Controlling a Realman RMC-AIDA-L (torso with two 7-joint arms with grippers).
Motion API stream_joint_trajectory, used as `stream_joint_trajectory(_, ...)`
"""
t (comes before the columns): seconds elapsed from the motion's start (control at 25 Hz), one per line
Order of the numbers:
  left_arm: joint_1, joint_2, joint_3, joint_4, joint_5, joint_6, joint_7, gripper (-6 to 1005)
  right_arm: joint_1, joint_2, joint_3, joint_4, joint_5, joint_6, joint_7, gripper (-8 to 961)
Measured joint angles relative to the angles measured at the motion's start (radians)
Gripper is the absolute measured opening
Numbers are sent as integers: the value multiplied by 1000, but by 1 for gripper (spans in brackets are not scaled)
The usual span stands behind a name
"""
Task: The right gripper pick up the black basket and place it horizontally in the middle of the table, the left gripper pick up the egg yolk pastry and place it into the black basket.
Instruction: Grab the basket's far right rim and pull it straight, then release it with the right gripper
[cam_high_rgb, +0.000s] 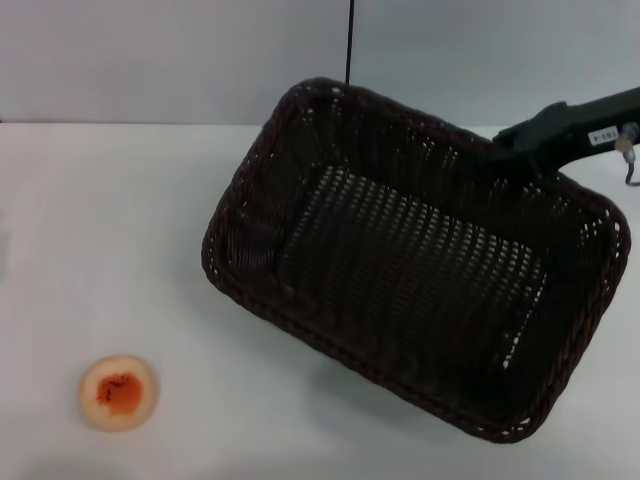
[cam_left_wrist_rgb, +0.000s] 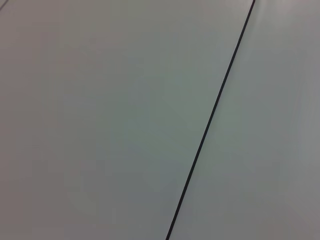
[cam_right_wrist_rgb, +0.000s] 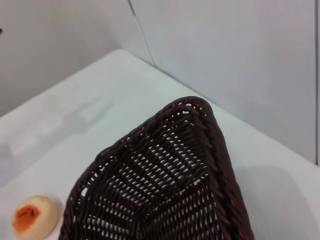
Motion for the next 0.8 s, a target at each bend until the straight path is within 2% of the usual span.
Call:
stream_joint_trajectory(0.04, 0, 0, 0, 0, 0, 0, -1, 645, 5, -8, 0, 2, 18, -3, -15, 196)
stream_joint_trajectory(0.52, 1, 0, -4, -12, 0, 4, -12, 649, 33, -38, 1, -2, 80, -72, -108, 197)
stream_joint_trajectory(0.64, 0, 0, -4, -12, 0, 5, -12, 650, 58, -57, 1, 6, 89, -133, -159, 197)
stream_joint_trajectory(0.8, -1, 0, -5, -12, 0, 6, -15, 651, 83, -67, 1, 4, 90, -174, -201, 197)
